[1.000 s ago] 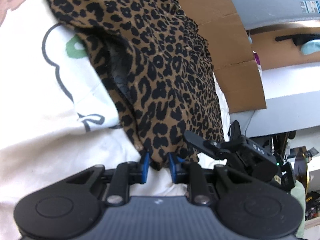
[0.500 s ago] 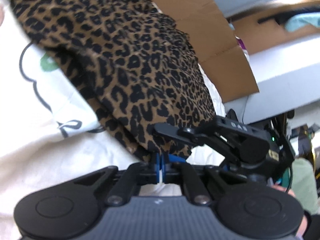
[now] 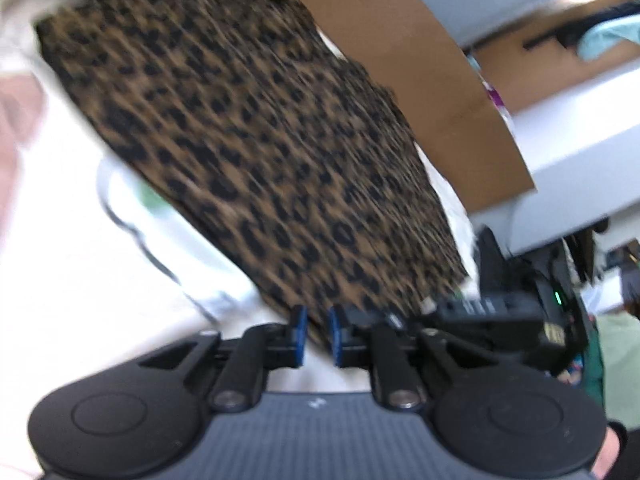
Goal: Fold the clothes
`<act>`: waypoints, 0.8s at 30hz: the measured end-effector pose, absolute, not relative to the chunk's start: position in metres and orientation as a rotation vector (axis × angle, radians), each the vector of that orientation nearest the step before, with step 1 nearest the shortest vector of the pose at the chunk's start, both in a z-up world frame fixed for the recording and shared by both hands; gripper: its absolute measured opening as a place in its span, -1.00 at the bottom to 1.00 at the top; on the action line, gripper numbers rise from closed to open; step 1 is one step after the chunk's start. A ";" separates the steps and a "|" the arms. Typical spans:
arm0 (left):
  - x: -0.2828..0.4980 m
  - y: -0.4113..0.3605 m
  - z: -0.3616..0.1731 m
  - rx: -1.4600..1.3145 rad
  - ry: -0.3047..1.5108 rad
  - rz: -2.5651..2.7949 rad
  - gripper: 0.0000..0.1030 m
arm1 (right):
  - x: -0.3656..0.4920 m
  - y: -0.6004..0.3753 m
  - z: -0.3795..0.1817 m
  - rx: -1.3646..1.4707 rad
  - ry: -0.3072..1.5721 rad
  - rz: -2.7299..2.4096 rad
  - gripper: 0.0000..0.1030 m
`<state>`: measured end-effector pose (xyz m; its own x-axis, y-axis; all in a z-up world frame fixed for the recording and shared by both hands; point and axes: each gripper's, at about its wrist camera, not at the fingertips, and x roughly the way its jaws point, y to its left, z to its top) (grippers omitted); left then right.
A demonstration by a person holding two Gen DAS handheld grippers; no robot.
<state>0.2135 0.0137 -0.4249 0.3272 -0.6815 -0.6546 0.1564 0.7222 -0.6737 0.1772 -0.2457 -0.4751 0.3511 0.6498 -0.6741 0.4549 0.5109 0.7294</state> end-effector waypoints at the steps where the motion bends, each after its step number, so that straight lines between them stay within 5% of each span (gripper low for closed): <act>1: 0.219 0.019 -0.424 -0.544 1.097 -0.559 -0.64 | 0.177 -0.246 -0.475 1.106 1.278 0.167 -0.84; 13: 0.285 0.085 -0.406 -0.402 0.952 -0.252 -0.18 | 0.178 -0.249 -0.474 1.082 1.275 0.172 -0.84; 24: 0.325 0.134 -0.417 -0.339 0.860 -0.047 -0.08 | 0.175 -0.253 -0.474 1.057 1.281 0.173 -0.84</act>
